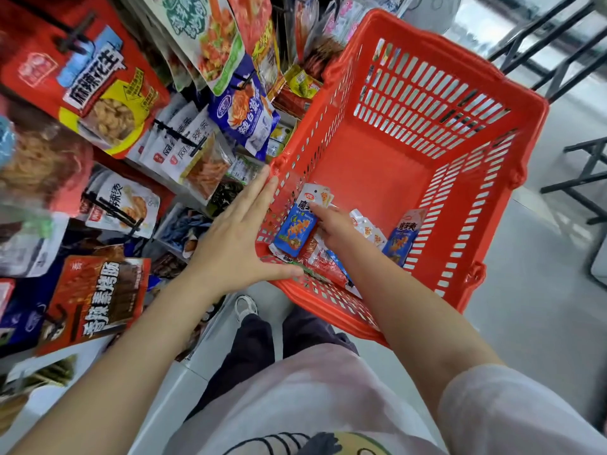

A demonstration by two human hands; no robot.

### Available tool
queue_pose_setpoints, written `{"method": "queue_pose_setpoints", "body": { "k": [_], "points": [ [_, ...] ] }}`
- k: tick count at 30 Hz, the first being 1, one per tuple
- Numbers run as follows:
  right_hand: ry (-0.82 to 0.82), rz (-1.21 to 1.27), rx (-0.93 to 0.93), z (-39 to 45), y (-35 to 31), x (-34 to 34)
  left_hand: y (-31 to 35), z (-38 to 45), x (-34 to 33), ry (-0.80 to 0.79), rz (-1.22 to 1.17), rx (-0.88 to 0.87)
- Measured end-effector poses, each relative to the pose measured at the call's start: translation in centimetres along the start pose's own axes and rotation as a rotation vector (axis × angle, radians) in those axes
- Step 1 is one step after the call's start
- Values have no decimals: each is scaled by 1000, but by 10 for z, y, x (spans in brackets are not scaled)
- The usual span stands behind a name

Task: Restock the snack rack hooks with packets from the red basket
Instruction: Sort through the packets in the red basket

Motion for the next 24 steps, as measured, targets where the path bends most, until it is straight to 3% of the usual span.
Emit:
{"method": "queue_pose_setpoints", "body": {
  "k": [5, 8, 10, 13, 17, 24],
  "points": [
    [-98, -11, -49, -3, 7, -25, 0, 0, 0, -6, -3, -2],
    [-91, -64, 14, -5, -8, -24, 1, 0, 0, -38, -5, -11],
    [-110, -206, 155, -8, -27, -15, 2, -1, 2, -57, 13, -16],
    [-256, -641, 335, -22, -52, -3, 7, -3, 5, -61, 98, -28],
    [-453, -1112, 197, -32, -34, 7, 13, -7, 3, -44, 148, -35],
    [-550, -1222, -118, -28, 16, 4, 13, -6, 3, -98, 160, -61]
  ]
}}
Point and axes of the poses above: each hand's wrist, its own z-axis towards the middle knuckle, its own x-axis out of the back of the hand, y = z × x, the point moved 5 cm from there along z, towards the middle knuckle, and after that the axes turned 13 degrees about z, right-handed, at the moved point
